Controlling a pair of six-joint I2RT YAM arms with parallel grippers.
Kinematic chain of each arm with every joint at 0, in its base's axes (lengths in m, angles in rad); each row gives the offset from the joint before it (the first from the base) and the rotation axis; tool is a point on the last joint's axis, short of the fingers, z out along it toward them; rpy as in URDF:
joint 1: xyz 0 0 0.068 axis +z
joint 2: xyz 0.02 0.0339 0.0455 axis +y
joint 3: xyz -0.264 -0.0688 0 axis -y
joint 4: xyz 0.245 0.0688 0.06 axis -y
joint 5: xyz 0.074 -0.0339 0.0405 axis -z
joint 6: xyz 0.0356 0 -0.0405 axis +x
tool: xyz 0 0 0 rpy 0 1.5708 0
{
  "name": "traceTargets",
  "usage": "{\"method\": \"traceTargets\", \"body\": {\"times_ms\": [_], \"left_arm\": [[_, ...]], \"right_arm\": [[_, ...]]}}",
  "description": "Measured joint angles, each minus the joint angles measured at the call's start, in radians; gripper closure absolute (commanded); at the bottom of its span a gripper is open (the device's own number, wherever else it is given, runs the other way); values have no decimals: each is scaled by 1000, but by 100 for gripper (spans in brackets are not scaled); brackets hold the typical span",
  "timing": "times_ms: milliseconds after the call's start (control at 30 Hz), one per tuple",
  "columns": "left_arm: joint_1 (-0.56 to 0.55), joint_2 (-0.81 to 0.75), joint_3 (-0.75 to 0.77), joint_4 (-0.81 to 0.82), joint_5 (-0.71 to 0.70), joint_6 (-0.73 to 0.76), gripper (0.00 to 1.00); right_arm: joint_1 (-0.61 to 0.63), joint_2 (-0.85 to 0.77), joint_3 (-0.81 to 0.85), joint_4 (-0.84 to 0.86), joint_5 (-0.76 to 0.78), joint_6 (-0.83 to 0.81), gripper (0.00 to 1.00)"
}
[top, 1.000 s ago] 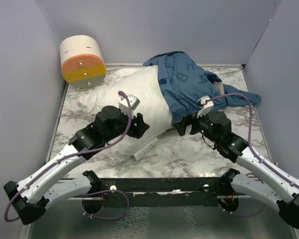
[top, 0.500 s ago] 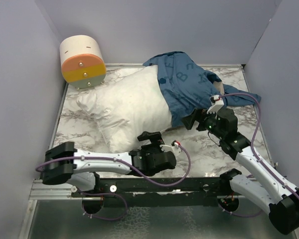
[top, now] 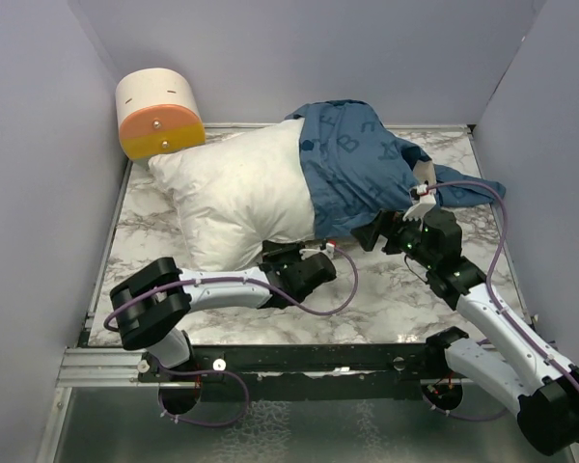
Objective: Put the pillow into the pillowcase
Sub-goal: Stuff the pillow into the pillowcase.
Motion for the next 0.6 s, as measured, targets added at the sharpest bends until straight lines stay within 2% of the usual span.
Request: {"method": "traceTargets", "body": {"times_ms": [133,333,600], "left_arm": [[50,2,73,-74,93,-6,100],[118,-132,170,-162,369,-40,100],[205,-273,344,-182,624,-66,100]], "right_arm": [[-4,1,-1,-1,0,-15,0],[-5,17,10,5,-14,-75,0],[-5,119,170,-39,10,-204,0]]}}
